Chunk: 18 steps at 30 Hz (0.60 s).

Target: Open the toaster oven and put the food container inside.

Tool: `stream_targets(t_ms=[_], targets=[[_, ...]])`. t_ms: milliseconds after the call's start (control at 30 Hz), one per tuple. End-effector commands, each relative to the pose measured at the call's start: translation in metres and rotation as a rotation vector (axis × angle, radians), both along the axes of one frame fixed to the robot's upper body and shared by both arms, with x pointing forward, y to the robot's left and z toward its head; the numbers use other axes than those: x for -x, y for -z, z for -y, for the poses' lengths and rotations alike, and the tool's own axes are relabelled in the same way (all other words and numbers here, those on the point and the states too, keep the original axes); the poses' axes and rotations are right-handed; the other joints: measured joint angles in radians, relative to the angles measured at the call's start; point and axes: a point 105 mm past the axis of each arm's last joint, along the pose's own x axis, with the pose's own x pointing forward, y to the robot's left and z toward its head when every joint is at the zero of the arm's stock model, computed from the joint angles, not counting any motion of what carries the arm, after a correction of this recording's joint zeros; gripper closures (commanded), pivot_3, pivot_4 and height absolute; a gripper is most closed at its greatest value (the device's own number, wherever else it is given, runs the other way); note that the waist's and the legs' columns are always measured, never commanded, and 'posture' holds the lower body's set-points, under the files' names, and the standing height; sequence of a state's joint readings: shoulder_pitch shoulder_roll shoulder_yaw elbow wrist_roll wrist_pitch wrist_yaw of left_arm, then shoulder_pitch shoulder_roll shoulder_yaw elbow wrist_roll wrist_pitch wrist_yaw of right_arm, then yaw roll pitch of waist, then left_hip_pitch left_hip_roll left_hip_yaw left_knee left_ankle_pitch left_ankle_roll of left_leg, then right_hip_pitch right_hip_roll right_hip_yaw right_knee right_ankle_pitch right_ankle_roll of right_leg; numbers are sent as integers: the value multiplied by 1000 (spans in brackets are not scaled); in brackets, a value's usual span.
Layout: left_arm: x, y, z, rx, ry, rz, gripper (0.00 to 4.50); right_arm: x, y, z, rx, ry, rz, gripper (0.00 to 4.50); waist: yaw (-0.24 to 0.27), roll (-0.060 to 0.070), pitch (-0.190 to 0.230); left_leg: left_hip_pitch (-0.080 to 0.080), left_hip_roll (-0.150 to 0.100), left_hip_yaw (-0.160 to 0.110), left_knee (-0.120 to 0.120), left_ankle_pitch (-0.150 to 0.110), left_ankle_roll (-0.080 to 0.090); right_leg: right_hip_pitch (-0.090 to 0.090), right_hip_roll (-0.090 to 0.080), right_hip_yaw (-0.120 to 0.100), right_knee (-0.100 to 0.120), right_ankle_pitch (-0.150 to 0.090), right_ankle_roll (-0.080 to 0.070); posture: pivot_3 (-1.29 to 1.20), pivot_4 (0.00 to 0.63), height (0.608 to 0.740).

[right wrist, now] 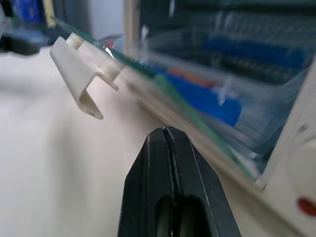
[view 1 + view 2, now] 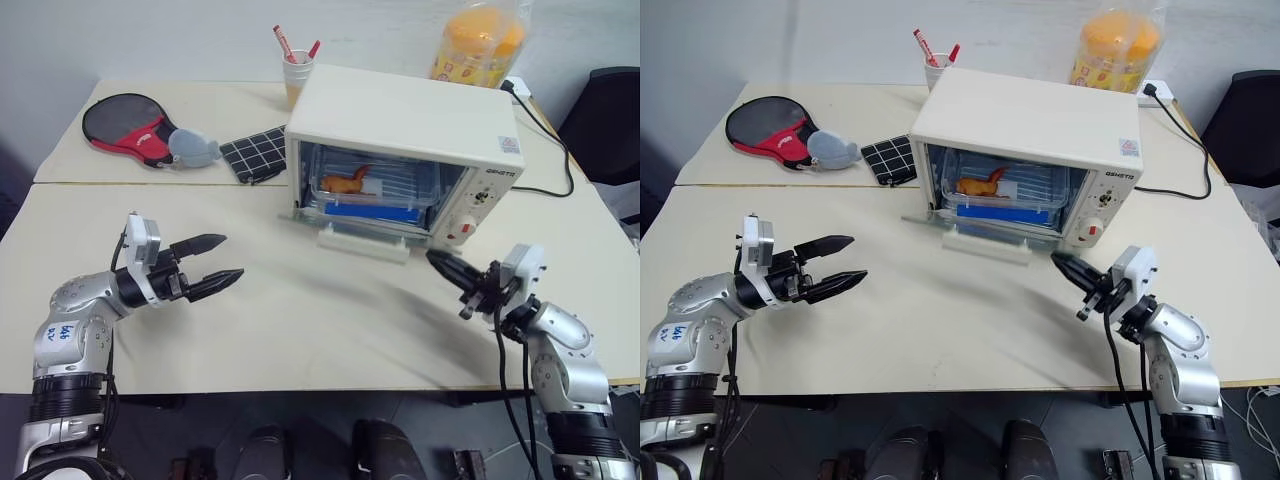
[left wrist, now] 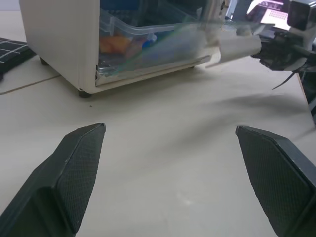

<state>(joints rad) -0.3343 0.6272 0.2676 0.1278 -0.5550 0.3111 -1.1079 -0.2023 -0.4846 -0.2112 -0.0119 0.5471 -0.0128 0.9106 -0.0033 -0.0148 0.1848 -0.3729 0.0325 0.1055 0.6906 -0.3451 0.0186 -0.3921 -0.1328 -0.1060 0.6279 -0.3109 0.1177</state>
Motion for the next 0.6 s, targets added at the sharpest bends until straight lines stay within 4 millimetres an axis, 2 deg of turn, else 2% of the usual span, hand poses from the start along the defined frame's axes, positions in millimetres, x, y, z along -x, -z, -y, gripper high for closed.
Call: stream_targets(t_ms=[33,100,200,300,367,500,600], targets=[[5,-18,5,39,38,62,9,-2,-37,6,-94,25,95,4500,0,0,0,0,0,0,0,0,0,0,0,0,0,0,0,0,150,740],[4,-18,10,43,58,54,9,-4,-49,7,-123,19,119,4500,0,0,0,0,0,0,0,0,0,0,0,0,0,0,0,0,150,740],[-1,-17,9,18,19,66,9,1,-50,8,-101,-6,93,4500,3,0,0,0,0,0,0,0,0,0,0,0,0,0,0,0,150,740],[-2,-9,2,-50,-41,69,0,16,-41,9,-40,-57,25,3924,4,0,0,-1,-1,0,-1,0,0,0,-1,0,-1,0,0,0,150,740],[2,1,-5,-131,-82,82,0,30,-28,6,53,-104,-5,3264,3,0,0,-1,-1,0,-2,0,1,0,-1,0,-2,0,0,0,150,740],[26,33,-25,-330,-122,79,0,60,0,0,230,-199,-36,1821,-6,0,0,3,0,5,-7,0,1,-1,0,2,-3,0,0,0,150,740],[41,40,-36,-369,-144,95,0,78,26,-8,342,-301,-57,816,-3,0,0,4,0,5,-7,-1,1,-1,0,2,-3,0,0,0,150,740]])
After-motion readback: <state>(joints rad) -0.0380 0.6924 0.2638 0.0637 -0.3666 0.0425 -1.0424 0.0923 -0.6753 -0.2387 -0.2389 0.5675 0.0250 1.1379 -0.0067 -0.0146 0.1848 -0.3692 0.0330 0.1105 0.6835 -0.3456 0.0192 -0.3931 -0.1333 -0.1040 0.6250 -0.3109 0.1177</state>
